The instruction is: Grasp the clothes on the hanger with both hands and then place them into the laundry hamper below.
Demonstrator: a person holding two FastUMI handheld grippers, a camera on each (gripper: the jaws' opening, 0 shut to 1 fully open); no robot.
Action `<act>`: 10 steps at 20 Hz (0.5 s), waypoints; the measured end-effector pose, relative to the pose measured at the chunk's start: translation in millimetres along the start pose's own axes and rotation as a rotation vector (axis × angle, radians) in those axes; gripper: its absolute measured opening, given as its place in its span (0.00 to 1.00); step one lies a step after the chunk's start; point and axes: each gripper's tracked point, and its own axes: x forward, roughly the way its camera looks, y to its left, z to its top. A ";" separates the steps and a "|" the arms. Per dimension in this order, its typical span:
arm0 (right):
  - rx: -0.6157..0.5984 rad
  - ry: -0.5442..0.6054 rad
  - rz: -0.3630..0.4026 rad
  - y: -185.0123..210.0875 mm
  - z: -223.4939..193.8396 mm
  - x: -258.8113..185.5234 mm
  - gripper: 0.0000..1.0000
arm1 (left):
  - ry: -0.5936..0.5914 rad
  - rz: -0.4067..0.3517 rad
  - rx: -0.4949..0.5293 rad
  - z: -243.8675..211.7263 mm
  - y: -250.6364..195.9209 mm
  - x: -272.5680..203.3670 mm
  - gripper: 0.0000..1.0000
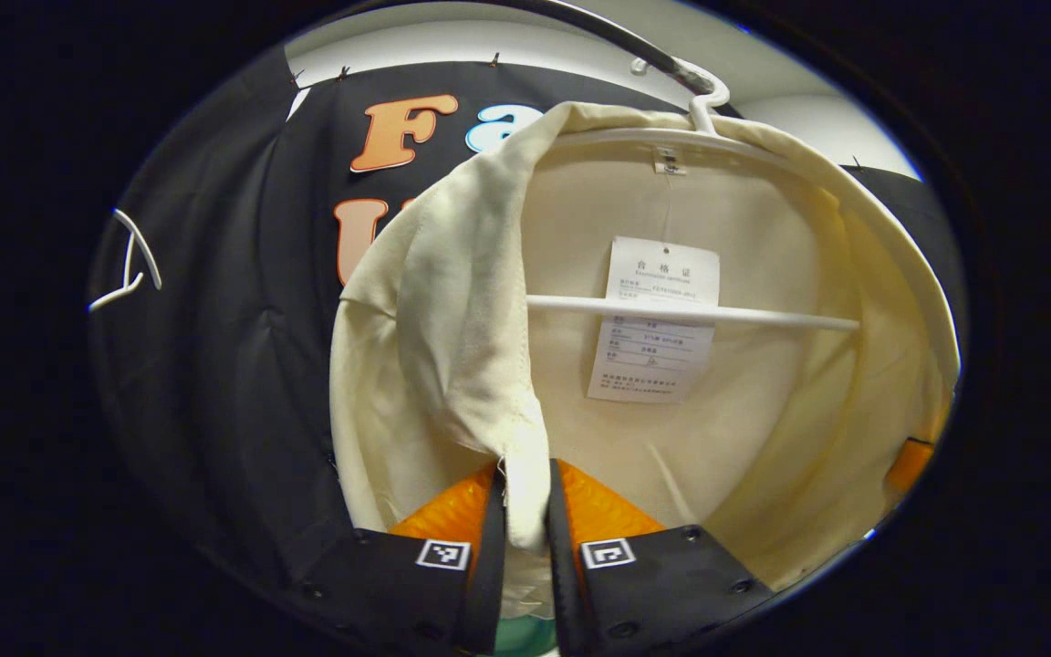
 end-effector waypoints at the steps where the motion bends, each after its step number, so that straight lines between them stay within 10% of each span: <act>1: 0.004 -0.002 0.002 1.2 1.4 -0.4 0.01 | 0.002 -0.016 0.009 0.1 -0.4 0.7 0.25; 3: 0.008 -0.004 0.004 -0.6 3.7 -2.9 0.01 | 0.003 -0.007 -0.013 -0.3 4.8 -3.0 0.11; 10: -0.024 -0.058 0.002 -18.6 37.1 -17.6 0.01 | 0.001 -0.009 0.000 5.8 30.5 -28.1 0.08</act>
